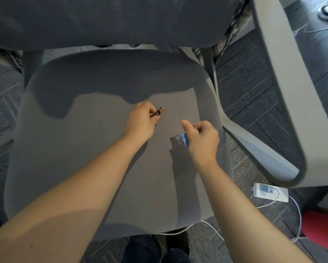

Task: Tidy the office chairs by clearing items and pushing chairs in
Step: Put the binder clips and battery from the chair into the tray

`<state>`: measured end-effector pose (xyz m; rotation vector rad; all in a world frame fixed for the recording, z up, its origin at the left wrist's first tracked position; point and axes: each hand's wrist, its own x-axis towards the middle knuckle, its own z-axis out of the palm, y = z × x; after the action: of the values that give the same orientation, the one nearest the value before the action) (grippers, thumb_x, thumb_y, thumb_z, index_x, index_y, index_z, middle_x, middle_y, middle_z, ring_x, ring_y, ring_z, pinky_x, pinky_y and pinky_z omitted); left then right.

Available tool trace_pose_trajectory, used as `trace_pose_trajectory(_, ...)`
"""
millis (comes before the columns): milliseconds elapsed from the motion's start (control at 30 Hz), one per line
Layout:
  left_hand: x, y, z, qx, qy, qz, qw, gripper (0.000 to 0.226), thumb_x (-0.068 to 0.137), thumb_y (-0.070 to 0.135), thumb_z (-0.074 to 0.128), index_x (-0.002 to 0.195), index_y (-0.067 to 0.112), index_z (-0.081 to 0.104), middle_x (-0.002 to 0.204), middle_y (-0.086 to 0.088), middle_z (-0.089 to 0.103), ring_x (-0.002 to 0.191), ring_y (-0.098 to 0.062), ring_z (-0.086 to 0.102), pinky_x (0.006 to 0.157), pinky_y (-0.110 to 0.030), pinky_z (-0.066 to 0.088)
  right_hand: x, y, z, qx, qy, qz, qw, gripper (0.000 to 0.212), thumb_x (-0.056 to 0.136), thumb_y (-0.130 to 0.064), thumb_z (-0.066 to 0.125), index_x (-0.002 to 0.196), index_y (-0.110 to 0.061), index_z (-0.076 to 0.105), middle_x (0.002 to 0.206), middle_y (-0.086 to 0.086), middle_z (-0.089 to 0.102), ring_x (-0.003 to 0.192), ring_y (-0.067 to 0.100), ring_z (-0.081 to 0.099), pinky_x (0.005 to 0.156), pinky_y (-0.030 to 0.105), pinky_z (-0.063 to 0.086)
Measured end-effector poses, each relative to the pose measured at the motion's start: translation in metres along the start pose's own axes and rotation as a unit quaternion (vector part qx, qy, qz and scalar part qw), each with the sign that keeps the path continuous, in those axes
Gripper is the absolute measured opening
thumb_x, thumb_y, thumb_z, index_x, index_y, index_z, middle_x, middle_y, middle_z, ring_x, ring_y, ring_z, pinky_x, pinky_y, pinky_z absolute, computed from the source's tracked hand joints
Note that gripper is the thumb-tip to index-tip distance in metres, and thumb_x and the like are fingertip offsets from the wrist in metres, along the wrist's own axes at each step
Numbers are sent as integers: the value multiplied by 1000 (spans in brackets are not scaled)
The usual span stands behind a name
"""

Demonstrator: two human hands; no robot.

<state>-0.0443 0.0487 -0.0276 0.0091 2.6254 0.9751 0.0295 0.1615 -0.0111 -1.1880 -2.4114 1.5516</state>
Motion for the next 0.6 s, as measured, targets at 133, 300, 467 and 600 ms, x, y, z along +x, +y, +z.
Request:
trace_pose_trajectory(133, -28, 11, -33, -66, 44, -11, 997, 19, 84, 9, 57, 99, -1, 59, 108, -18, 60, 83, -19, 49, 62, -17, 26, -22, -34, -12, 26, -21, -31, 999, 41, 83, -30, 61, 56, -18, 33, 55, -5, 38, 50, 8, 35, 46, 10, 35)
trace_pose_trajectory(300, -68, 51, -73, -115, 69, 15, 991, 12, 84, 9, 58, 94, 3, 59, 92, -5, 53, 63, -7, 44, 56, -13, 32, -50, -85, -58, 57, -25, -82, 995, 40, 83, -31, 60, 56, -18, 35, 56, -5, 39, 53, 8, 36, 47, 12, 35)
trace_pose_trajectory(467, -121, 115, -96, -123, 83, 67, 987, 14, 85, 9, 56, 96, 3, 59, 94, -5, 54, 82, -17, 48, 57, -20, 30, -81, -115, -140, 75, 17, -140, 987, 40, 83, -29, 61, 54, -19, 35, 55, -6, 39, 53, 6, 38, 50, 14, 33)
trace_pose_trajectory(600, -177, 179, -93, -129, 83, 117, 981, 15, 85, 9, 56, 97, 1, 60, 93, -5, 56, 87, -18, 49, 72, -22, 32, -106, -113, -222, 99, 68, -171, 978, 39, 83, -27, 62, 54, -18, 36, 56, -1, 46, 58, 10, 50, 53, 10, 36)
